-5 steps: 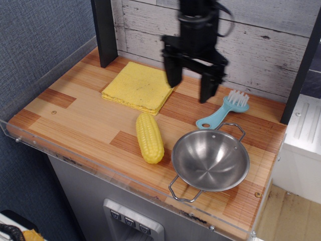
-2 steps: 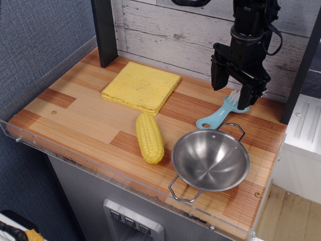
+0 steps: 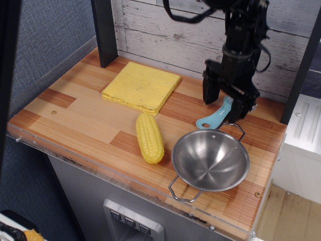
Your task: Place the brush on the yellow cloth .
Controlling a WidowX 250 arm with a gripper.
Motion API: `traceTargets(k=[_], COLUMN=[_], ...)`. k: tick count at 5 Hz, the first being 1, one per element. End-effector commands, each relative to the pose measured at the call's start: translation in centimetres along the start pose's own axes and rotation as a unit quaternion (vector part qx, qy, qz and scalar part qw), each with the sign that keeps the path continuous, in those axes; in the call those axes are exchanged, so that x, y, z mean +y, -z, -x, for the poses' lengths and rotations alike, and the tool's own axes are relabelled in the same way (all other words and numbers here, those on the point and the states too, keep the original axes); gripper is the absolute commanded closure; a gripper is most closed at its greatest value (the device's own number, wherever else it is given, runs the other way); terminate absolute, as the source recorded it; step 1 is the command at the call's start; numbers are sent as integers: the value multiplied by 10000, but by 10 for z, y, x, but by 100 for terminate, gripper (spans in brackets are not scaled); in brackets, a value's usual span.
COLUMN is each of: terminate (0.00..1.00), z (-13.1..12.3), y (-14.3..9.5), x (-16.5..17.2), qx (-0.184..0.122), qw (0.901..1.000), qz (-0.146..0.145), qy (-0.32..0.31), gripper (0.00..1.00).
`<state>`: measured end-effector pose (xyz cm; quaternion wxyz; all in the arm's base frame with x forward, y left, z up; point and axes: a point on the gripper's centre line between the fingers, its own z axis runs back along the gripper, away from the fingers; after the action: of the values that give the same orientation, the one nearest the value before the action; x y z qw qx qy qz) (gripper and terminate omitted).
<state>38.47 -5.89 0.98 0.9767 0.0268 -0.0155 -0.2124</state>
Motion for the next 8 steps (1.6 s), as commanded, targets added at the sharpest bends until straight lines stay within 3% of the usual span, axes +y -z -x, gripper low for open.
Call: traceTargets(k=[1,2,4,5,6,7,8], terminate=[0,0,0,0,0,0,0], z=[9,12,15,16,20,34,55], y=[21,24,25,5,-33,-70,-88], x=[-4,-5,-3,-5,-4,3,20], qx=[383,384,404,204,-269,-723,-939], qw=[9992,9991,9988,9994,9991,9959,9907], qz=[9,-38,-3,-46,-132,-186,-259], qy=[-60,-181,-261,-263,-284,-507,-946], gripper=[0,100,100,100,100,100,100])
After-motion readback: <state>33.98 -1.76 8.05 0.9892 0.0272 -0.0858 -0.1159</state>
